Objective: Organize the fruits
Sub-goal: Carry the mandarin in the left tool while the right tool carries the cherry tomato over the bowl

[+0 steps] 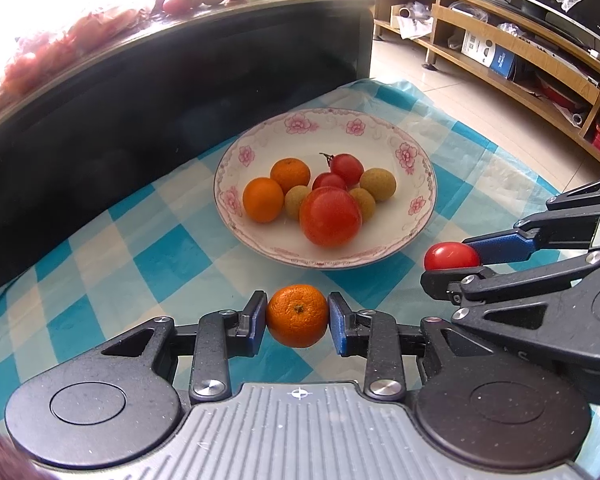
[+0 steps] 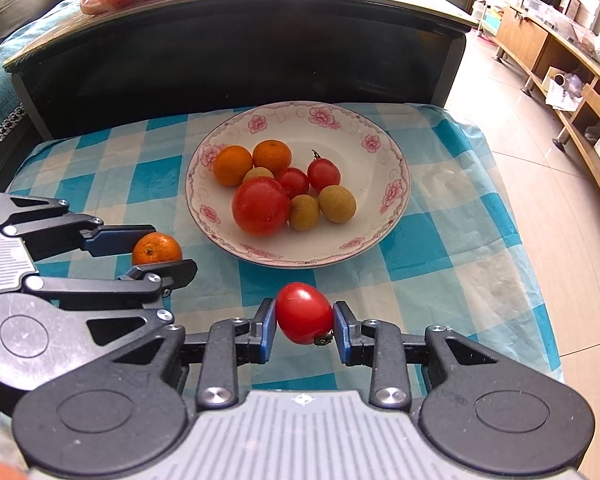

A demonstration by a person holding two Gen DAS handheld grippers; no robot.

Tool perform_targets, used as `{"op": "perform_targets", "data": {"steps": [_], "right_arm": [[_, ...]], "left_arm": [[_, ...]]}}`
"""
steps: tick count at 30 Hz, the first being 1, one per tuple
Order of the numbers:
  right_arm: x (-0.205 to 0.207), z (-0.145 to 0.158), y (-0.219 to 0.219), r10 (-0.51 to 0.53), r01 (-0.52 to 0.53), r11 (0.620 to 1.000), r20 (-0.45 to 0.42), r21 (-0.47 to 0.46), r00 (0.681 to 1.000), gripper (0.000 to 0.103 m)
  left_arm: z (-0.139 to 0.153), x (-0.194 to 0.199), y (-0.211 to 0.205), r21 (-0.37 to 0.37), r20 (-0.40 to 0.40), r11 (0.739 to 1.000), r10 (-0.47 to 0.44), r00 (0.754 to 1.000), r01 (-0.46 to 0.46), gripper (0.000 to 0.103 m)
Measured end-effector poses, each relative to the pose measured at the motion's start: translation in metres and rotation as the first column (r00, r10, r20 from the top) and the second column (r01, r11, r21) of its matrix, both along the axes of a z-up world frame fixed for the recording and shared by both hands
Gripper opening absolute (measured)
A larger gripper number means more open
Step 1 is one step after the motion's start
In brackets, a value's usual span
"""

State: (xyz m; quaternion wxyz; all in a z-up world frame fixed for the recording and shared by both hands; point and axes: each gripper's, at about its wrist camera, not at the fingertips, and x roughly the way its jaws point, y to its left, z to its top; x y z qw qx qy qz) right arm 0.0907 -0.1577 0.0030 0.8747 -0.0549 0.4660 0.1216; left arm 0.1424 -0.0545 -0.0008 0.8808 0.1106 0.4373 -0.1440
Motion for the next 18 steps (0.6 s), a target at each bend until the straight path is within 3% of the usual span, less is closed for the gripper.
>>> {"op": "perform_targets", "data": {"steps": [18], "right_arm": [[0.017,0.008,-0.001,-0.009,0.010,1.000,0.025,-0.024,1.000,0.034]], "left_arm": [[0.011,0.015,-0.005,-0.001,0.032,1.000,0.010,0.999,-0.010,0.041]]}}
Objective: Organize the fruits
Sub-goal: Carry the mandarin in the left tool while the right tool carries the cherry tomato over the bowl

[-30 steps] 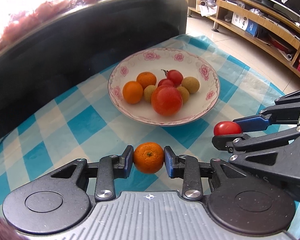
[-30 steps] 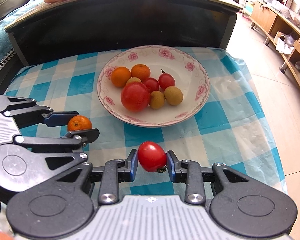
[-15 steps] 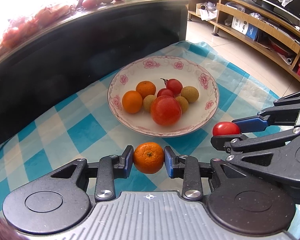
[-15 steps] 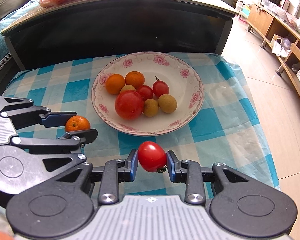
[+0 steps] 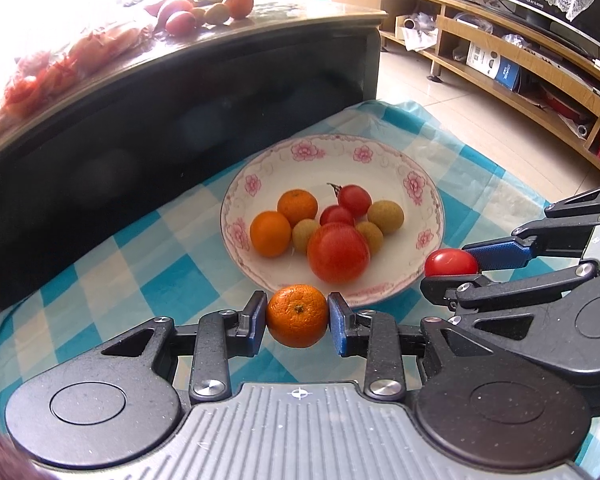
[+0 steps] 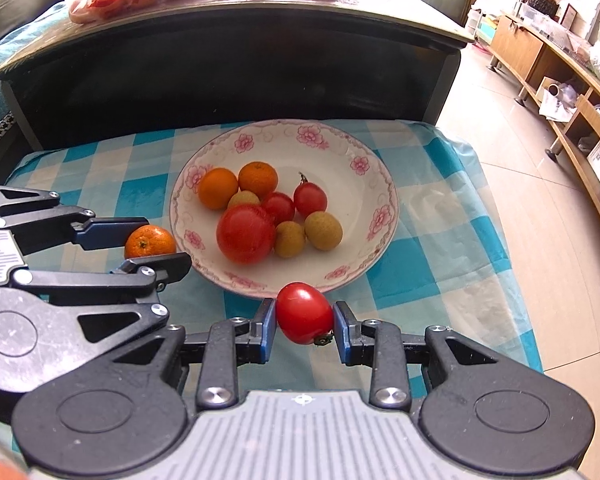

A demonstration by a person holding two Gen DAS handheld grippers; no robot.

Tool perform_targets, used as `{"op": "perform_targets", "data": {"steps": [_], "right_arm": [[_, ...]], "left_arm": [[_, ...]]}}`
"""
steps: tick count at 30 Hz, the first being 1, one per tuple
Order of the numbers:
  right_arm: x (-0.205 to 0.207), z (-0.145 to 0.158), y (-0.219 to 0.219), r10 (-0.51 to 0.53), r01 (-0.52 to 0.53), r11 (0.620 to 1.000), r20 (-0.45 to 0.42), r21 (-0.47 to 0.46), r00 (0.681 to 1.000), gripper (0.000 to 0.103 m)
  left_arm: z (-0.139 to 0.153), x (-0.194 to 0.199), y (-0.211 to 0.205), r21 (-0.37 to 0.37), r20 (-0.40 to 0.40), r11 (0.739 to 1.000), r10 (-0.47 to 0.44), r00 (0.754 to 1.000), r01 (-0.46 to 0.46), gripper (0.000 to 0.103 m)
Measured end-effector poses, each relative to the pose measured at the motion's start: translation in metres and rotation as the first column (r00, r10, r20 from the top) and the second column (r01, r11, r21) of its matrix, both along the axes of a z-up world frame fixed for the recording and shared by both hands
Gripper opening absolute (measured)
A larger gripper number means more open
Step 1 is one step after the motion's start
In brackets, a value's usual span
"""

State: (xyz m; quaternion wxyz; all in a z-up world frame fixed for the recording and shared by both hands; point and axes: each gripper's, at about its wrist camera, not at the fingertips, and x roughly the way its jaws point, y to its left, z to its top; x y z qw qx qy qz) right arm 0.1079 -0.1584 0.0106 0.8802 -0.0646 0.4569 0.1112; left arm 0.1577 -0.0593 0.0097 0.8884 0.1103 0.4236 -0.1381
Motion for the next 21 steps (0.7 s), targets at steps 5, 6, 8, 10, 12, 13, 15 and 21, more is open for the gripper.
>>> {"op": "perform_targets", "data": {"steps": [5,6,8,10,12,13,15,21], "right_arm": [[0.009,0.006,-0.003,-0.005,0.005,1.000,0.006,0.009,1.000,0.034],[0.011,0.007,-0.004,-0.007,0.007,1.000,0.008,0.012,1.000,0.034],[0.016,0.008,-0.006,-0.012,0.012,1.000,0.008,0.016,1.000,0.034],[0.021,0.008,-0.009,-0.016,0.016,1.000,0.007,0.019,1.000,0.034],[0.026,0.009,-0.012,-0.022,0.022,0.999,0.006,0.029,1.000,0.034],[0.029,0.009,-0.013,-0.026,0.025,0.999,0.006,0.035,1.000,0.034],[0.035,0.009,-0.017,-0.033,0.032,0.998,0.004,0.049,0.999,0.034],[0.056,0.008,-0.026,-0.049,0.049,0.995,-0.001,0.085,0.999,0.034]], "left_arm": [[0.005,0.010,-0.002,-0.012,0.005,1.000,0.001,1.000,-0.001,0.040],[0.006,0.012,-0.002,-0.014,0.006,1.000,0.001,1.000,-0.001,0.040],[0.007,0.017,-0.004,-0.024,0.004,1.000,0.002,1.000,-0.002,0.039],[0.007,0.022,-0.006,-0.031,0.000,1.000,0.002,1.000,-0.002,0.039],[0.008,0.027,-0.008,-0.027,0.004,1.000,0.000,1.000,0.000,0.039],[0.009,0.030,-0.010,-0.024,0.006,1.000,-0.001,1.000,0.001,0.039],[0.010,0.036,-0.013,-0.021,0.008,1.000,-0.003,1.000,0.003,0.039],[0.009,0.056,-0.019,-0.027,0.002,1.000,-0.005,1.000,0.005,0.039]]}}
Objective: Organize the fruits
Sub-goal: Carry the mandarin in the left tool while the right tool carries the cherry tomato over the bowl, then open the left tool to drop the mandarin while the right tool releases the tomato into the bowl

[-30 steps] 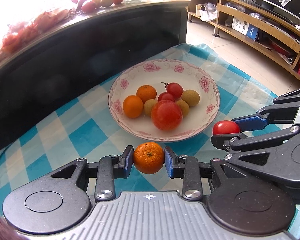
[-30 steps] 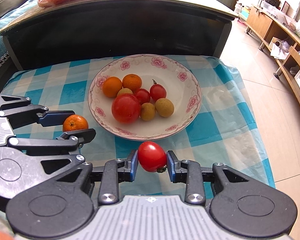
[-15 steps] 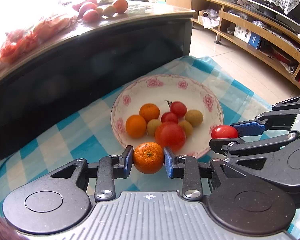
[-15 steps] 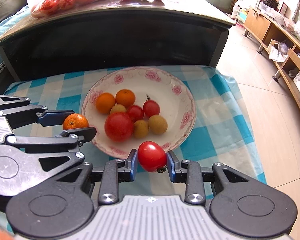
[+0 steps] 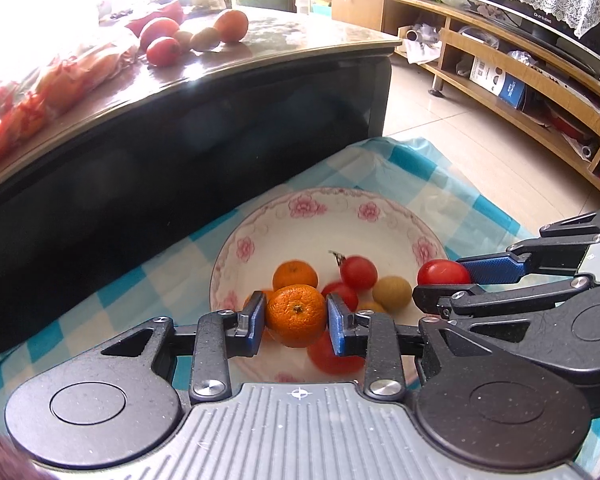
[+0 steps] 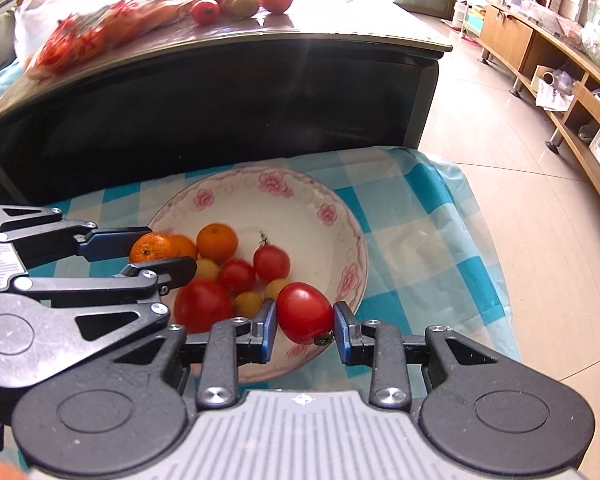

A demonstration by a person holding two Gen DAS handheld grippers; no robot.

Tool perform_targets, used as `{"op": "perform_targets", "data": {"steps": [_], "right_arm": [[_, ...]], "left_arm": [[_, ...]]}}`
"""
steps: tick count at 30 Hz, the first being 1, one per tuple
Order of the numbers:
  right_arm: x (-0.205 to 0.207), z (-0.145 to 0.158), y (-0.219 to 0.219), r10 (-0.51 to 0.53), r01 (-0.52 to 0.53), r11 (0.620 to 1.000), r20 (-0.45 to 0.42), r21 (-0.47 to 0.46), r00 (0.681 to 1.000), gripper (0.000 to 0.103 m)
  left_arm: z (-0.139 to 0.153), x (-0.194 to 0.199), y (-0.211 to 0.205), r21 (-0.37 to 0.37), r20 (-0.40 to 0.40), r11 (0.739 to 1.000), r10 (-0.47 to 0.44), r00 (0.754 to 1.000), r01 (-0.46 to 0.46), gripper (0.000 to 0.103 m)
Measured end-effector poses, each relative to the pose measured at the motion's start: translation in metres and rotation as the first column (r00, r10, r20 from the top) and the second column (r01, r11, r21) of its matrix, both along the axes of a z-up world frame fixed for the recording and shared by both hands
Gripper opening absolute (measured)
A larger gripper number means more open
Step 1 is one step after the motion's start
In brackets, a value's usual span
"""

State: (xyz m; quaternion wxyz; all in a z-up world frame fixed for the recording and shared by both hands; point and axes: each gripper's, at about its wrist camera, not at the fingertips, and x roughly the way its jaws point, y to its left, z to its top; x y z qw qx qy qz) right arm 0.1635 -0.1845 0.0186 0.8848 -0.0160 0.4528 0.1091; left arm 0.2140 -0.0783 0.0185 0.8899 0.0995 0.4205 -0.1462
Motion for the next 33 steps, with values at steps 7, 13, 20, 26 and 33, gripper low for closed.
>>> {"op": "perform_targets", "data": {"steps": [7,13,20,26,33], "right_arm": [[0.021,-0.009,-0.008,-0.014,0.015,0.999,-0.027,0.050,1.000,0.034],[0.027,-0.014,-0.009,-0.016,0.018,0.998,-0.033,0.068,0.999,0.035],[0.030,-0.015,-0.009,-0.021,0.024,0.997,-0.035,0.077,0.999,0.035],[0.029,-0.015,-0.009,-0.022,0.024,0.997,-0.029,0.074,0.999,0.035],[0.025,-0.011,-0.012,-0.040,0.042,0.996,-0.023,0.073,0.999,0.035]], "left_arm": [[-0.006,0.020,-0.002,-0.013,-0.028,1.000,0.008,1.000,-0.008,0.039],[-0.012,0.027,0.000,-0.029,-0.045,0.999,0.014,0.999,-0.015,0.039],[-0.014,0.031,0.003,-0.055,-0.065,0.998,0.023,0.998,-0.027,0.039],[-0.015,0.031,0.004,-0.052,-0.070,0.998,0.032,0.997,-0.035,0.040],[-0.010,0.028,0.007,-0.052,-0.061,0.998,0.043,0.997,-0.047,0.052]]}}
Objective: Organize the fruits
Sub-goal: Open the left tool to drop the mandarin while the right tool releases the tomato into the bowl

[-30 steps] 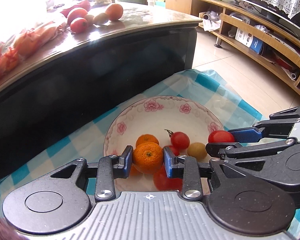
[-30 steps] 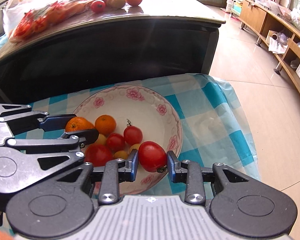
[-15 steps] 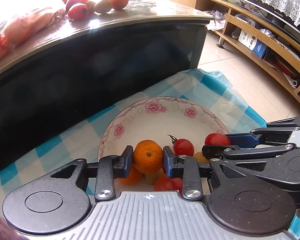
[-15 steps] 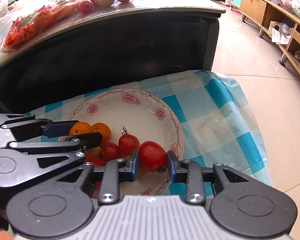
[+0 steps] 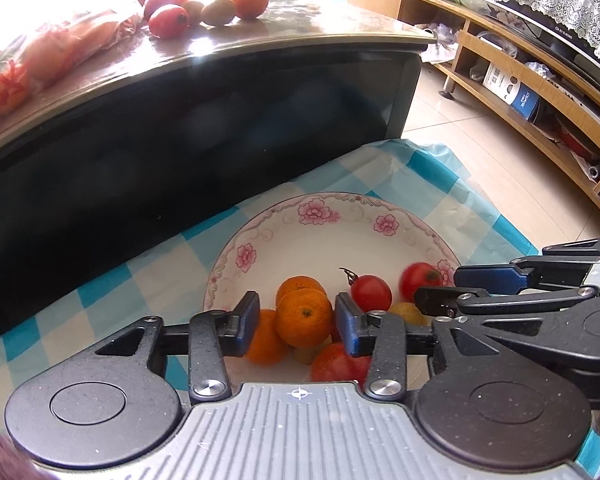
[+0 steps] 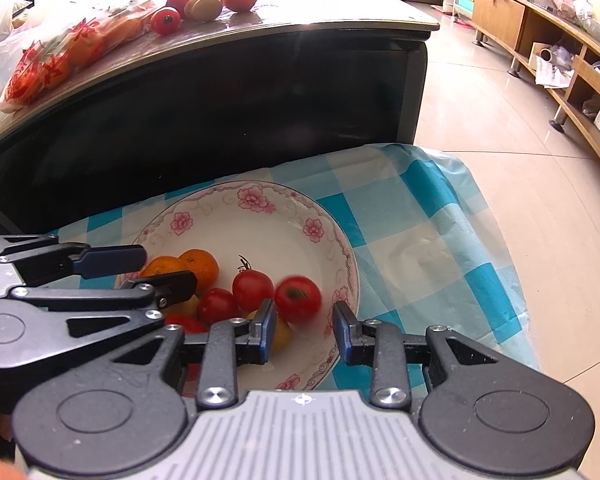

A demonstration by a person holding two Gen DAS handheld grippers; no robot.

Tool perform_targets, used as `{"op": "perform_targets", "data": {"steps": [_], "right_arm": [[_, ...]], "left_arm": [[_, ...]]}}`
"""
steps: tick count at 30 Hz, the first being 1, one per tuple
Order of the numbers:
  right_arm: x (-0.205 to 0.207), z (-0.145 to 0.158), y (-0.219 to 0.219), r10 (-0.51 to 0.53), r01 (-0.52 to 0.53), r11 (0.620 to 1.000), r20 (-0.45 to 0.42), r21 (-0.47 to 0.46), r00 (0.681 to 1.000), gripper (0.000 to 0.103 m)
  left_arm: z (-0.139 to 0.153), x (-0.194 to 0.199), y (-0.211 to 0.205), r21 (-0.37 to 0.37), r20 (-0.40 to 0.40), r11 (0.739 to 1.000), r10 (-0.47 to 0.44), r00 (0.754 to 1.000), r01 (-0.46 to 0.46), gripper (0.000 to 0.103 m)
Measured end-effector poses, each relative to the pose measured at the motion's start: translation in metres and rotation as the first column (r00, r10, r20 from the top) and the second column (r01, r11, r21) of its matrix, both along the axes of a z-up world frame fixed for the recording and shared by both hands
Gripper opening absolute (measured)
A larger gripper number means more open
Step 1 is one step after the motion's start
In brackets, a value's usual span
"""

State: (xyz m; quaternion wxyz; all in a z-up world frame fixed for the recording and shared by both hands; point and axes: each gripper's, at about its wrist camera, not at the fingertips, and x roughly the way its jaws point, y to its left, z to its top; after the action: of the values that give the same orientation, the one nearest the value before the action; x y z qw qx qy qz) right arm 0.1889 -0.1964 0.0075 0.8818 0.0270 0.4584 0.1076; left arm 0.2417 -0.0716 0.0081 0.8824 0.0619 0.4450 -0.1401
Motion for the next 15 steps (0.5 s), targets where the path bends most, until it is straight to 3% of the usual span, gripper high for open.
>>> {"op": "perform_targets", "data": {"steps": [9,15], "right_arm": [[-0.018,0.010,-0.002,-0.010,0.010,1.000,0.017,0.013,1.000,0.040],[-0.041,0.015,0.004,-0.002,0.001,1.000,0.020,0.006,1.000,0.040]], "left_arm": [[0.012,-0.019,0.011,0.014,0.036,1.000,0.014,0.999,-0.014,0.072],[0.012,-0.041,0.018,0.023,0.033,1.000,0.019,0.999,-0.020,0.076]]}}
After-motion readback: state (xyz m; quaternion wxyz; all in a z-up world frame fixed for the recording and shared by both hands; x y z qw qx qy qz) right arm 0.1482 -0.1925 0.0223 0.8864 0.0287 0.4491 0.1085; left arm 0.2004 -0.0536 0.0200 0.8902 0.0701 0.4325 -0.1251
